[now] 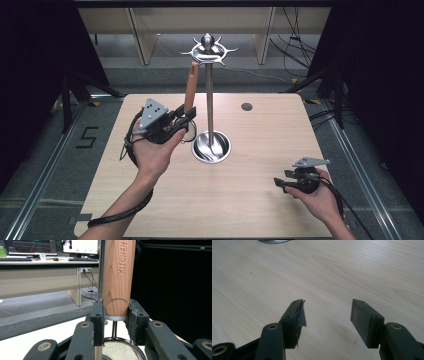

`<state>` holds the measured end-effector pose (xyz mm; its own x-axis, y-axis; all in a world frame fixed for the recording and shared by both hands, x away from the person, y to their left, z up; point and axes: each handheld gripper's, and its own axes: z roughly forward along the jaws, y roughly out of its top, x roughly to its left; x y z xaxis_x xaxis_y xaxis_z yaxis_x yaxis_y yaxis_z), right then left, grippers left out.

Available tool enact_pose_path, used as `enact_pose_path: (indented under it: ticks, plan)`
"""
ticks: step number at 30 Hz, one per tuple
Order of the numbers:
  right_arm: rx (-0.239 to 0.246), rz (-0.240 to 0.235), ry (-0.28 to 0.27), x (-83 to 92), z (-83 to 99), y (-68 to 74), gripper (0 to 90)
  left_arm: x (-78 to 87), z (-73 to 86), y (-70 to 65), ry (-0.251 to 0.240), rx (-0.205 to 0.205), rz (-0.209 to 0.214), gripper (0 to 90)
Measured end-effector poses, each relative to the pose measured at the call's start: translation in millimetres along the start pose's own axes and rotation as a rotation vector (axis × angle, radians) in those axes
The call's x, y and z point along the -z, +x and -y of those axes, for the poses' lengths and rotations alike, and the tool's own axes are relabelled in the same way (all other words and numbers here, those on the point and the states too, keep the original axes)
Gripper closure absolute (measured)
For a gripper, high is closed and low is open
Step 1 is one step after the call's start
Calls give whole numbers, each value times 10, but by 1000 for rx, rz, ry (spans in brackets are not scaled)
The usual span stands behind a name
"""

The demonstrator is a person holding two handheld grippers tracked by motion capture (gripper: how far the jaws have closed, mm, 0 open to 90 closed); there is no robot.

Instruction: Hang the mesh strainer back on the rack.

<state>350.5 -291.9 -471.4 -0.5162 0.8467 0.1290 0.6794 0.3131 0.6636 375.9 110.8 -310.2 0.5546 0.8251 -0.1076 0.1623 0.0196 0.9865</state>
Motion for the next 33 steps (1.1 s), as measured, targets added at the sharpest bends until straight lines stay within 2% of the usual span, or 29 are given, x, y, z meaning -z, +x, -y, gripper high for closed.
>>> enact_pose_path:
  ticks: [8,14,16,17,19,25,26,27,28,31,32,33]
  plan:
    - [-5,-4,7,6,-1,10,446,-33,-58,1,-6,-7,-15,690]
    - [-9,-11,5,2,-1,9,446,-57,-34,7,2,-5,-19,689]
    - [27,6,-14,-16,5,-11,446,-64,-28,8,5,-3,-18,689]
    - [30,7,-18,-19,7,-12,446,-67,-28,9,5,-3,-19,689]
    - [8,-3,-1,2,-4,1,446,-71,-34,11,5,-5,-20,689]
    - [2,-4,1,6,0,5,446,-96,-25,6,4,4,-18,689]
    - [-13,-8,1,6,2,11,446,-119,-21,5,9,2,-19,689]
    - [-13,-11,5,-2,1,5,446,-119,-21,5,9,2,-19,689]
    - [27,-2,-3,-16,2,-18,446,-144,-16,1,15,2,-22,689]
    - [21,0,-27,-33,6,-10,446,-166,-7,-7,13,7,-21,689]
    - [0,-15,4,-12,-9,2,446,-180,4,-18,17,5,-21,689]
    - [0,-15,4,-12,-9,2,446,-180,4,-18,17,5,-21,689]
